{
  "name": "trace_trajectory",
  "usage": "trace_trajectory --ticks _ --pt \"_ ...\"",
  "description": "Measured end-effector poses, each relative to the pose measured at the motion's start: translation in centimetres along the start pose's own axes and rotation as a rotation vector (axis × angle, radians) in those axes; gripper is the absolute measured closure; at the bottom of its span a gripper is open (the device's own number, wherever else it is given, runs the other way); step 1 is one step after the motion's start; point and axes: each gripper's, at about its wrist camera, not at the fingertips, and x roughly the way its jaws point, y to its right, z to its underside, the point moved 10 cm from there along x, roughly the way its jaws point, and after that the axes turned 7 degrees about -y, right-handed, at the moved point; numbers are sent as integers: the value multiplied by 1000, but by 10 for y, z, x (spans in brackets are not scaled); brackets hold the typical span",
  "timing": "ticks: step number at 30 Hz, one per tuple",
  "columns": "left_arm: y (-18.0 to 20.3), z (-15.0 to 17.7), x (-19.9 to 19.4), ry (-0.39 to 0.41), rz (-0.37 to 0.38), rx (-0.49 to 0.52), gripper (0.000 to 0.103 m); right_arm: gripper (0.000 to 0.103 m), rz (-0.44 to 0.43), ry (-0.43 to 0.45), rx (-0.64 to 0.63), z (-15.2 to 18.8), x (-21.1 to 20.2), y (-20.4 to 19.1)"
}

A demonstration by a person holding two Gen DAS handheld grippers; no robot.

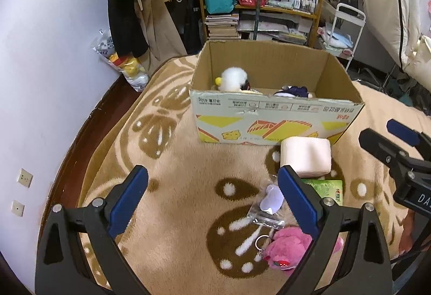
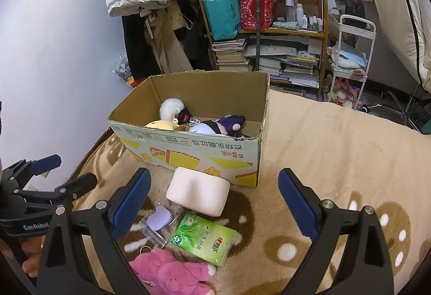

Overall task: Organize soft objects
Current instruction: 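Lower left tool onto clear lavender pouch while right tool lowers onto pink sponge block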

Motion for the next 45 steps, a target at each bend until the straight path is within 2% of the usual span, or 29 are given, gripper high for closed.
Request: trace_trajectory --ticks 7,21,38,45 --pt "15 7 26 -64 24 29 7 3 -17 -47 9 1 15 2" --pt "24 14 83 -185 64 -19 7 3 -46 -145 19 11 54 1" --pt "54 21 104 -213 74 62 7 3 -59 -240 56 24 95 0" --pt "63 33 115 -274 99 84 7 3 -86 -279 109 34 109 9"
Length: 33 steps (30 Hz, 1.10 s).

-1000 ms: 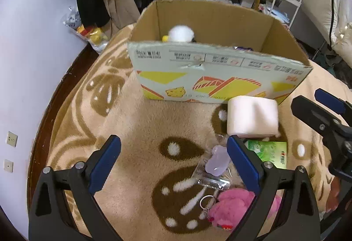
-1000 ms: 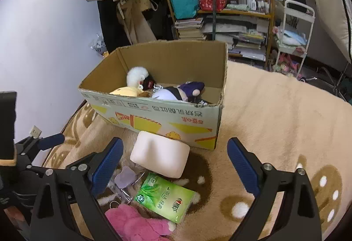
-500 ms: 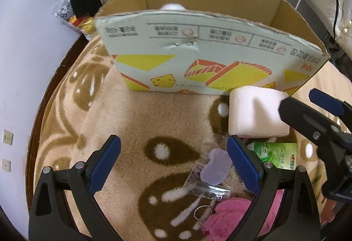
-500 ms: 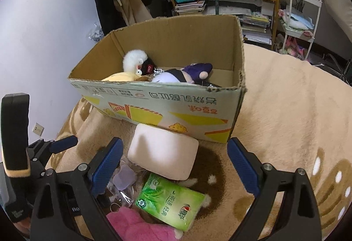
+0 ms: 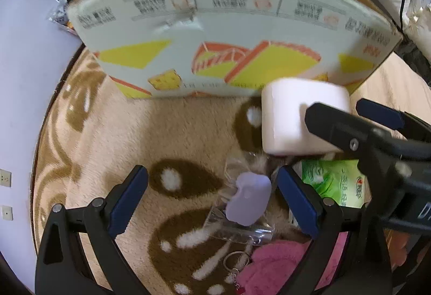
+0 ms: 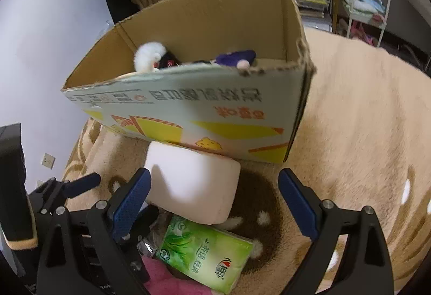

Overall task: Organize soft objects
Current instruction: 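Lower left tool onto clear lavender pouch while right tool lowers onto pink sponge block, then close left tool on clear pouch while right tool closes on pink sponge block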

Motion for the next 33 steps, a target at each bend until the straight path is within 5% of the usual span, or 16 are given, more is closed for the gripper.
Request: trace_trajectory --ticks 13,18,24,26,33 --pt "7 6 20 -69 2 43 9 22 -52 -59 2 9 17 -5" --pt "13 17 21 -71 0 109 26 48 -83 -66 -22 9 16 -14" --pt "15 21 19 -85 35 96 44 51 -65 -67 -41 8 16 -19" --pt "12 22 18 -89 25 102 59 51 -61 -68 -40 8 16 -18" --pt "2 32 2 -108 46 74 65 58 -51 -68 -74 14 12 -21"
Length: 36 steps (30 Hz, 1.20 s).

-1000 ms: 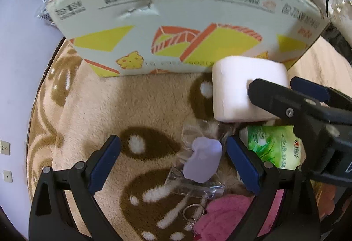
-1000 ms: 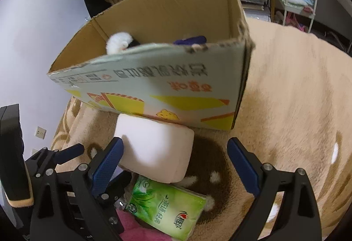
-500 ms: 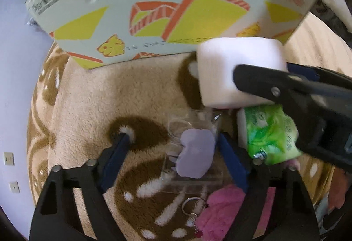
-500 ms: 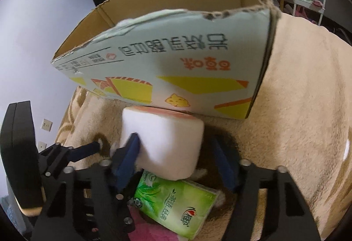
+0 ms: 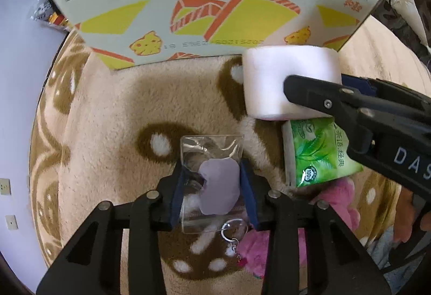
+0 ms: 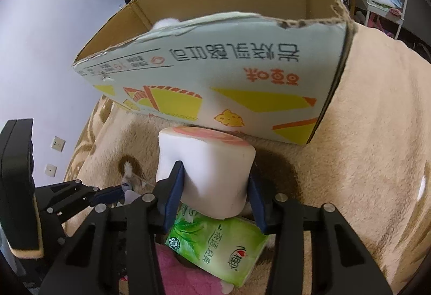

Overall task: Organize soft objects
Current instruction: 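Close left tool on clear pouch while right tool closes on pink sponge block, then lift pouch and sponge block and carry both over the box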

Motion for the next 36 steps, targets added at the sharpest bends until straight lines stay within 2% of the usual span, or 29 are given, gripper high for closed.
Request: trace_trajectory --ticks 2,12,17,21,26,30,36 --pt "-4 -1 -3 14 -10 -14 66 61 9 8 -10 -1 0 -4" --pt "-19 5 -15 59 -32 -60 66 62 52 34 -13 1 -16 2" --pt "-41 5 -22 88 -52 -117 66 65 71 60 -18 3 -27 4" --pt "-40 -2 -31 117 -58 -149 66 68 89 78 -26 5 -35 3" --pt "-34 -5 -53 180 -55 -171 66 68 110 99 -19 7 -45 5" --pt "-35 -7 -69 241 -90 -181 66 73 118 126 13 8 -59 10" --pt "-48 -11 -101 356 -96 -216 66 74 123 242 -11 0 -101 -2"
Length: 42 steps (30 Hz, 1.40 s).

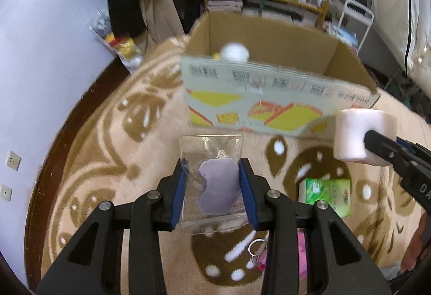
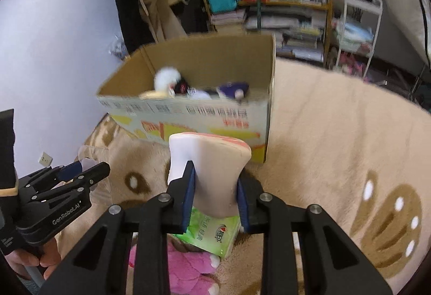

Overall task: Organize soft objects
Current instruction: 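Lift pouch and sponge block and carry both over the box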

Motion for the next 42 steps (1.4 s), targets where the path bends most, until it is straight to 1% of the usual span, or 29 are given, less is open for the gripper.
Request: trace_trajectory --ticks 5,8,9,13,18,22,25,27,29,32,36,39,42 --pt "-5 -21 -33 166 38 4 66 74 13 91 -26 -17 -31 -7" --pt "-6 -32 -54 246 32 3 66 74 5 183 -38 -31 -53 -8" --pt "-6 -37 -65 283 23 4 66 74 3 214 -39 -37 -62 -7" --pt "-9 -49 -94 379 1 -3 66 74 -6 302 -37 -52 -89 -4" --pt "-5 -67 -119 462 3 5 66 74 4 373 -54 -69 -110 -7" --pt "1 -84 -129 503 0 20 66 74 3 420 -69 -82 -122 -9" --pt "9 -97 -134 543 11 49 66 74 9 441 -73 -88 -122 -7" --pt "14 -108 -140 581 -8 75 66 74 4 453 -78 -91 -120 -8" --pt "19 -117 -144 600 -2 82 66 74 8 473 -89 -93 -121 -9" --pt "22 -133 -151 620 13 70 66 74 20 500 -109 -99 -121 -13" --pt "26 -146 -148 637 0 84 65 74 19 511 -119 -105 -115 -13" --pt "29 -147 -137 620 17 83 65 74 20 497 -122 -106 -104 -10" --pt "33 -142 -128 621 39 80 65 73 28 473 -119 -105 -93 -6"
